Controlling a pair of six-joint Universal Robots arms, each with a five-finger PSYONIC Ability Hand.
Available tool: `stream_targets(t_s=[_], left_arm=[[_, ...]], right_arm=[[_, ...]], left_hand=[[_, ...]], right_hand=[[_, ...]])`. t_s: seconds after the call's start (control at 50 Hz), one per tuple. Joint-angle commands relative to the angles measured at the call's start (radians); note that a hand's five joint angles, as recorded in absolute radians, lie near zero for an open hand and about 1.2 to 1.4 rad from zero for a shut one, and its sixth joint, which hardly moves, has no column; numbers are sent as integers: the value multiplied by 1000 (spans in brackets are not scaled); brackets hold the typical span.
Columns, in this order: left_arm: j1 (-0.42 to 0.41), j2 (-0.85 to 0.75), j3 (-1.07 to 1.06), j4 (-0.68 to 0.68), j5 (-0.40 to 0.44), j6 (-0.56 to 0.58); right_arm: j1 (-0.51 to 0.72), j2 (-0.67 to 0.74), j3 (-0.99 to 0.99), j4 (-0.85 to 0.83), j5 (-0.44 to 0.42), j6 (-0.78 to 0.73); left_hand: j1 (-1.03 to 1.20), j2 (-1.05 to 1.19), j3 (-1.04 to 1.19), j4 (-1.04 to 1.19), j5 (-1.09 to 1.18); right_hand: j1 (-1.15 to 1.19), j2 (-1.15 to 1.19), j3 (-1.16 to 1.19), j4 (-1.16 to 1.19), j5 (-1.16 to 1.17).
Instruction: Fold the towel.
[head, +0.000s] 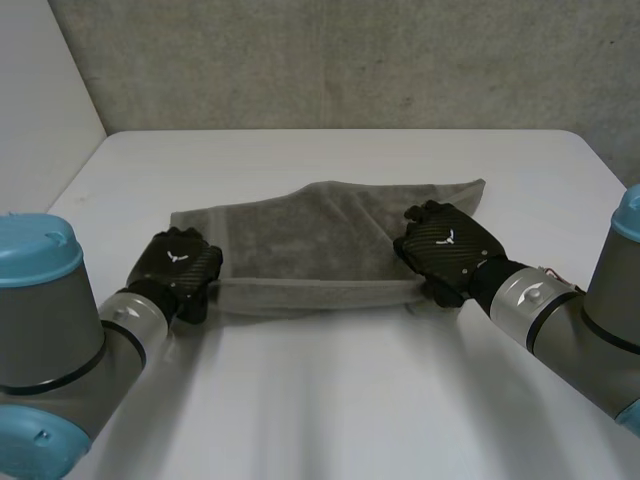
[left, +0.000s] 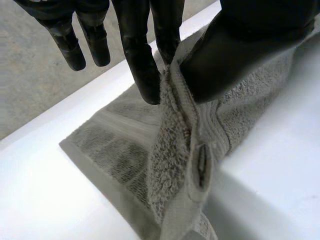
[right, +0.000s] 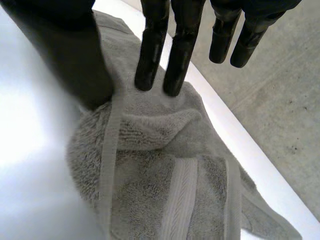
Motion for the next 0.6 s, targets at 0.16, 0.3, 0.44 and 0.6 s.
stream_targets(t_s=[0.16,0.3,0.44,0.6], left_arm=[[-2,10,17,1,-19,-8],[-2,16,40,-10,-20,-14],[0,49,63,-13,-19,-19],[-3,79,98,-53,-19,-26]], right_arm=[[-31,12,25,-8,108,238],[-50,55,60,-7,109,304],[-61,55,119,-50,112,327],[-50,71,145,-105,111,438]], left_hand=[[141,53,-44,-52,40],[141,53,-44,-52,40],[141,53,-44,-52,40],[141,53,-44,-52,40]], right_hand=[[-579,-588,-6,-6,-571],[-559,-568,-6,-6,-550],[-523,-533,-6,-6,-515],[-429,-439,-6,-6,-421]])
